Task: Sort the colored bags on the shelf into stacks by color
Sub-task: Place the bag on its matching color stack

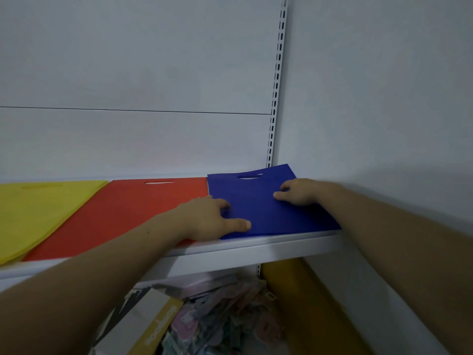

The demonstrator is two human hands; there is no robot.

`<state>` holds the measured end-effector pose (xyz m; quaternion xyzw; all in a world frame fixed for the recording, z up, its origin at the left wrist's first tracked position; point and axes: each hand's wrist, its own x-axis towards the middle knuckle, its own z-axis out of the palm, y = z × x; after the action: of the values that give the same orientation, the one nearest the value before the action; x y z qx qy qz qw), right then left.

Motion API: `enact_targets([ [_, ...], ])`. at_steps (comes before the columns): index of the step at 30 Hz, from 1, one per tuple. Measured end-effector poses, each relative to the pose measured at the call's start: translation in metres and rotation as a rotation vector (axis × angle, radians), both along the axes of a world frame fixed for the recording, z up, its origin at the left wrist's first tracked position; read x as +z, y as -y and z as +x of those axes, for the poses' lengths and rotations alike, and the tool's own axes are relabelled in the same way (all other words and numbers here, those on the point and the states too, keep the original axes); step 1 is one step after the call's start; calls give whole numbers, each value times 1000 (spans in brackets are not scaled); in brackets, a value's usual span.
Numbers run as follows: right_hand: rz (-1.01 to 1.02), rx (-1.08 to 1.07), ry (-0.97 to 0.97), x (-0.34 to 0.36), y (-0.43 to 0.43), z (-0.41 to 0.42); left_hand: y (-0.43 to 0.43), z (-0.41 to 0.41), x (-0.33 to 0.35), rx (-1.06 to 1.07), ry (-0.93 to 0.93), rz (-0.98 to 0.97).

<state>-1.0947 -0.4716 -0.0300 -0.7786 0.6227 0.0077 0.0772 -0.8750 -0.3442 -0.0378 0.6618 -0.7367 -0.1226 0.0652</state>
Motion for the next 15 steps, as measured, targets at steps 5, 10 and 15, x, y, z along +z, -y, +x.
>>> enact_targets([
  [5, 14, -11, 66, -5, 1, 0, -13, -1, 2, -113, -18, 21],
  [10, 2, 41, 91, -6, 1, 1, -15, -3, 4, -119, -28, 9],
  [15, 8, 31, 79, -4, 2, -2, -17, -8, 4, -110, 13, 25],
])
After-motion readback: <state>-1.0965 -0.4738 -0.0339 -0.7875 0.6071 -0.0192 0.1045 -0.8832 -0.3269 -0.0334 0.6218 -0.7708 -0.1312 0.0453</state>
